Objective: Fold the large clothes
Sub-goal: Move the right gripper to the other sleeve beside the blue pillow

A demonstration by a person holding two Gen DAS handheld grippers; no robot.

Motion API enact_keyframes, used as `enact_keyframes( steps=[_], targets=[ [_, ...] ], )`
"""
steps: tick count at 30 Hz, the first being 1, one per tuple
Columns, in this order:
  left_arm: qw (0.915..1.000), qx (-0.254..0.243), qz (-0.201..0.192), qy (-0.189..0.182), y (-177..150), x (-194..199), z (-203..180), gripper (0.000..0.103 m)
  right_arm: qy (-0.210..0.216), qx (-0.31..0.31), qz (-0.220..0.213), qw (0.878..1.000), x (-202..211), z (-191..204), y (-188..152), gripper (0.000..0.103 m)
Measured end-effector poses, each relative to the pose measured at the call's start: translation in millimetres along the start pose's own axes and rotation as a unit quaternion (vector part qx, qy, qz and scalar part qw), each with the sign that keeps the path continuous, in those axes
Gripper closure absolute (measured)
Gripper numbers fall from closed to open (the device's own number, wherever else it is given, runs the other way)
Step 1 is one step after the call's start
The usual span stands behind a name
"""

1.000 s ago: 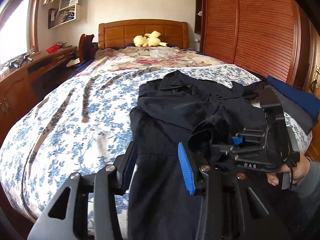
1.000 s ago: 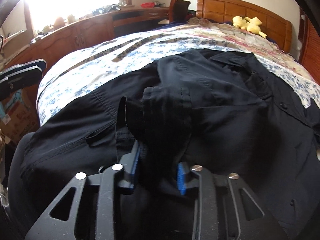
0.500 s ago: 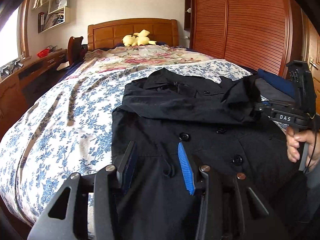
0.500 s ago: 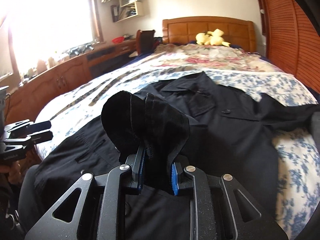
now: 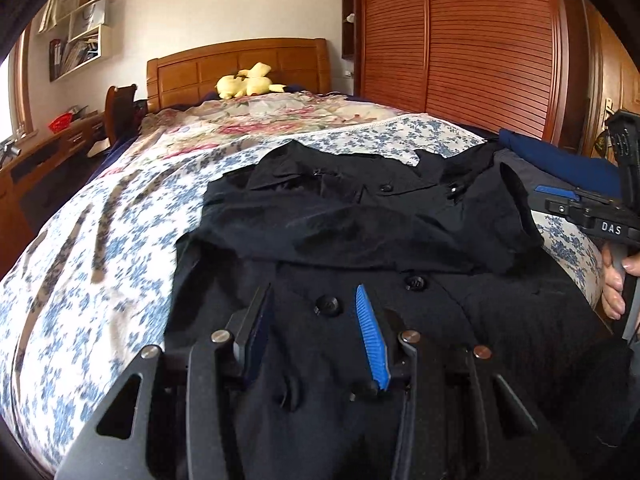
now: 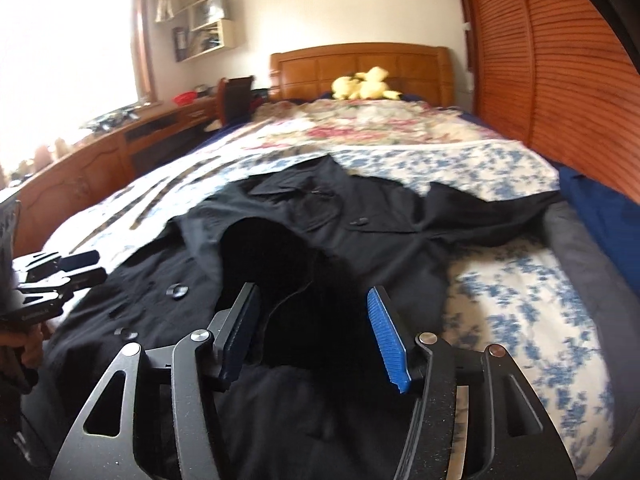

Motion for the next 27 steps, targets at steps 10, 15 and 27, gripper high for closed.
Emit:
enact_keyframes(
  steps=[10,15,27],
  targets=[
    [0.9989,-0.022,-0.031,-0.026,32.7,-41.8,-7.5,0.063,0.017,-0.017,-0.01,1.0,-1.0,-1.0,-3.0,0.044],
    [0.9982,-0.03,-0.046,-0.026,40.3,-55.6,-1.9,0.063,0.05,-0.008,-0.005,0.999,-8.4,21.8,-3.4,0.044],
    [0.9987,0.009,-0.046,-0.02,16.1,-68.2,24.6,0.063,0.093,0.033,0.044,0.994,-37.7,79.8,-32.5,0.044]
  ],
)
Point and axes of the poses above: each gripper's, at about its wrist camera, not at the fingertips, and x roughly against the way its jaws point, z to its left, y to its top, the point moved 5 cm from there along -x, roughly the way its jaws point, and after that the axes turned 13 degrees about -z, right-handed, at the moved point
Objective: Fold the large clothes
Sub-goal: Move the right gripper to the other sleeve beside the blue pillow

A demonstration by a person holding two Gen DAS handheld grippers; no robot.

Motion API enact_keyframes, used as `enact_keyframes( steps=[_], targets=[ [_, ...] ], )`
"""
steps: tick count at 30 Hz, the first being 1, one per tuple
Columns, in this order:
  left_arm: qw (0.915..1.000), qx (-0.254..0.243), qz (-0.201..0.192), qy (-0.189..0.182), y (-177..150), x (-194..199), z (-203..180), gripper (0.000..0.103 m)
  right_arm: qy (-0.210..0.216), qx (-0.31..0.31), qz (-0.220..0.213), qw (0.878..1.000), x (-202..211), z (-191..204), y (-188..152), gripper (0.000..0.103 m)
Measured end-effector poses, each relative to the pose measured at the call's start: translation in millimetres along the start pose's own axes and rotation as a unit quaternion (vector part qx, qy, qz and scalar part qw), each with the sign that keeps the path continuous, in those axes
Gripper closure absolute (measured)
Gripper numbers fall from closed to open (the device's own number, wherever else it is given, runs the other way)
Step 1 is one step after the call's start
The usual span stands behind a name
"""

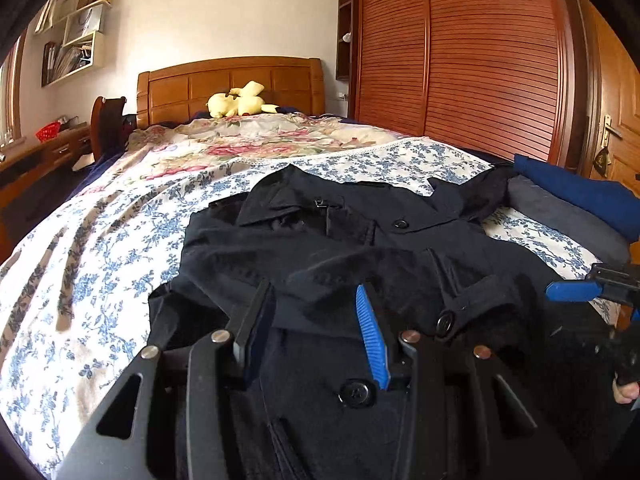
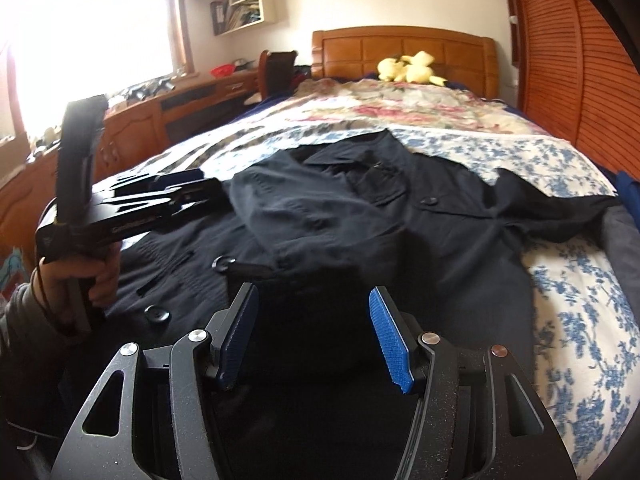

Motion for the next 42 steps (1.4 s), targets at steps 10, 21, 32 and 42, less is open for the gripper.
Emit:
enact_keyframes(
  steps=[10,21,32,42],
  targets=[
    [0.9999,0.003,0.006,-0.013,-12.9,4.5,-0.3,0.063,-0.036,0.041,0.075,0.996,-34.4,12.4,-32.6,0.051],
    [0.9997,-0.001,0.005,-0.025,-15.2,13.7,-4.2,0.063,-0.083,-0.031,-0.007,0.996,19.5,-27.9,5.6,0.09],
    [0.9996,0.001,-0.002,-0.029,-7.9,31.2,-8.6,0.063,-0.208,-0.068,-0.029,0.975,70.4,-85.8,16.2,0.053],
    [0.9992,0.005,-0.009,-0.039,-2.4,34.0,-19.5,0.063,-0.198,-0.021,-0.004,0.98,64.8,-79.6,11.4,0.049]
  ],
)
Point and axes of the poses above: each gripper's, at about its wrist camera, not at the fingertips, and x roughly against the way its jaws point, z to its left, y to its top, the point moved 5 cm from there along -x, roughly the way its jaws point, and after that the axes turned 13 degrees about -z, right-handed, at the moved point
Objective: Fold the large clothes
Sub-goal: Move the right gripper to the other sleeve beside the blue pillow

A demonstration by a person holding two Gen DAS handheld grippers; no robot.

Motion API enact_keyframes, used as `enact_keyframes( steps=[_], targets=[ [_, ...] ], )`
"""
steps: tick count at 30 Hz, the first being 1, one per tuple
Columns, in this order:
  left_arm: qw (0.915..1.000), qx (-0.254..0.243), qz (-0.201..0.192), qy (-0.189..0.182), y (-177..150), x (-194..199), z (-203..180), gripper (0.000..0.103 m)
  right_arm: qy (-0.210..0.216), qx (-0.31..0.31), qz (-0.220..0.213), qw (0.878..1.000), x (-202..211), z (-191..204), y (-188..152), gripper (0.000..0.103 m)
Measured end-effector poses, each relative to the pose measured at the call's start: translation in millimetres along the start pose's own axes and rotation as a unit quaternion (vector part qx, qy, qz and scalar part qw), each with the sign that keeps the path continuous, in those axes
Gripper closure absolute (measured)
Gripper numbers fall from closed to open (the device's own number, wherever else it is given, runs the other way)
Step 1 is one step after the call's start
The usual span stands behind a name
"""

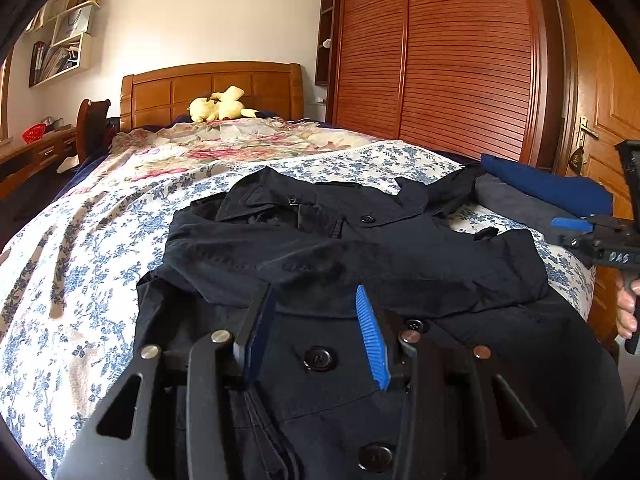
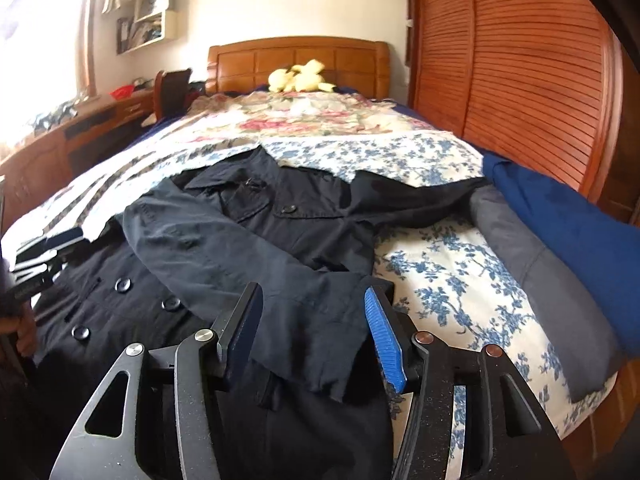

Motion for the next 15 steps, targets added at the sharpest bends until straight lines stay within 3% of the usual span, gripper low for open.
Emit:
enact_keyframes(
  steps=[6,10,13,15],
  targets=[
    [1.0,0.0,-0.002,-0.005,2.6,-3.0,-5.4,0.063,-0.014,0.045,0.036,0.998,-44.2,-2.9,-16.2,0.049],
    [0.9999,0.001,-0.002,-0.013,2.7,-4.2,-7.2,0.063,-0.031,0.036,0.073,0.996,-71.4,-21.2,-33.1,0.049],
    [0.9998,0.004,-0.004,-0.018,3.5,-3.8,-7.8,0.062,-0.021,0.02,0.12,0.992,-86.4,-28.7,-55.3,0.048],
    [0.9997,0.006,-0.007,-0.023,4.3,-3.1,-8.3,0.061,-0.013,0.01,0.123,0.992,-86.0,-31.6,-63.7,0.048]
  ],
)
Point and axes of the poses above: each gripper's, at about its wrist camera, not at the fingertips, and x roughly against the way its jaws point, z to its left, y to its top, the point moved 5 cm from there along -x, roughly the way its jaws point, and after that the axes turned 13 degrees about -z, right-handed, at the moved point
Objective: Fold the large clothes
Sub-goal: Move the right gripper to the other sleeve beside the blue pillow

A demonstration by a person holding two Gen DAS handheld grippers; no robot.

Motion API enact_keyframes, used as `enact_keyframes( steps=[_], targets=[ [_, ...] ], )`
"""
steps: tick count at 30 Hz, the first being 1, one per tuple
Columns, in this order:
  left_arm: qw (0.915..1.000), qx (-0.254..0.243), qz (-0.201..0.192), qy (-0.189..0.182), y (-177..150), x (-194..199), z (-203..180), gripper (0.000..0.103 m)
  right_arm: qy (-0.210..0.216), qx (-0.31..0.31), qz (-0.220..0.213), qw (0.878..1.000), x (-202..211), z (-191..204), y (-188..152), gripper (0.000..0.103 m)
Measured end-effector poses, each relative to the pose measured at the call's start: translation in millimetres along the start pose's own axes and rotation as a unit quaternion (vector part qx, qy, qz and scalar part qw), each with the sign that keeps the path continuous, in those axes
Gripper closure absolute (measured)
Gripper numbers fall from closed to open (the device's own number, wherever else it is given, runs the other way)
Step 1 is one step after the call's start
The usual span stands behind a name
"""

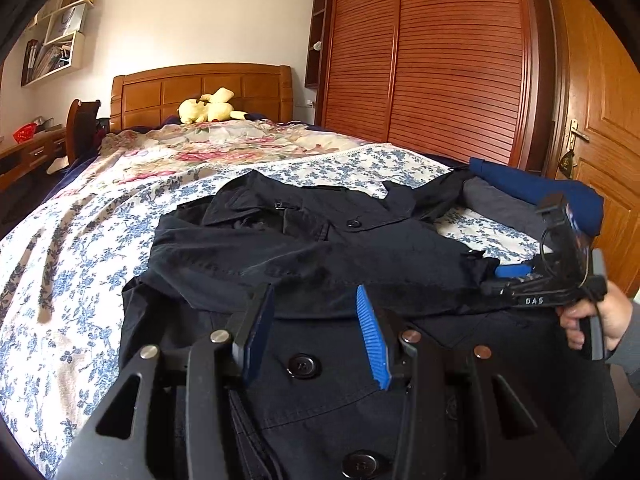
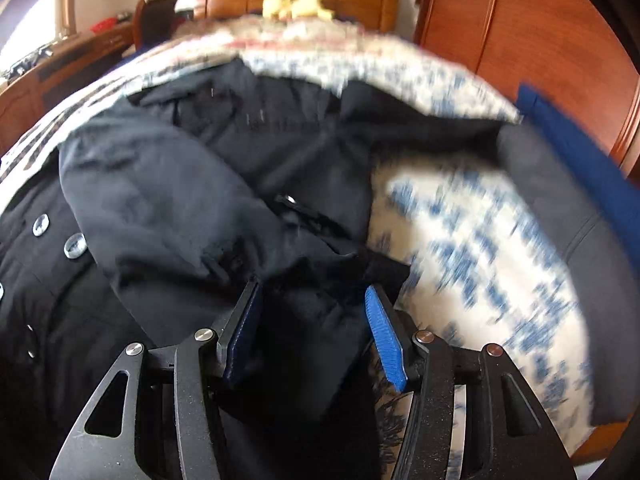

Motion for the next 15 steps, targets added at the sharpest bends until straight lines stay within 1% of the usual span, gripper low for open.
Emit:
enact_keyframes(
  steps=[5,7,8,9,14,15],
  targets=[
    [0.9999,0.004,-0.015,-0.001,5.1,4.8,-0.4,0.058,-0.001,0.006,-0.005,1.0,11.8,0.4,-2.3,0.048],
    [0.9998,0.005,-0.019,-0.001,6.3,5.7,-0.3,0.054,-0.003,0.012,-0.009,1.0,18.5,0.3,0.1,0.048],
    [0.9998,0.005,-0.021,-0.001,6.8,6.2,-0.6,0.049,-0.003,0.015,-0.013,1.0,23.6,0.2,2.3,0.049],
    [0.9997,0.005,-0.023,-0.003,7.5,7.0,-1.1,0.047,-0.001,0.017,-0.019,1.0,29.4,-0.1,5.2,0.049],
    [0.9995,0.002,-0.032,-0.002,11.0,10.0,-1.4,0.045,0.001,0.021,-0.06,0.998,49.1,-2.4,34.0,0.048],
    [0.9995,0.002,-0.032,-0.002,11.1,10.0,-1.2,0.045,0.0,0.021,-0.065,0.998,50.4,-3.5,38.3,0.046]
  ],
)
Point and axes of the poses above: each gripper's, at about its wrist camera, not at the fingertips, and x roughly against the way its jaws point, z to its left, y to its top, the point moved 5 cm from there along -x, roughly the way its jaws point, and after that the axes turned 13 degrees about -z, right-handed, at the moved point
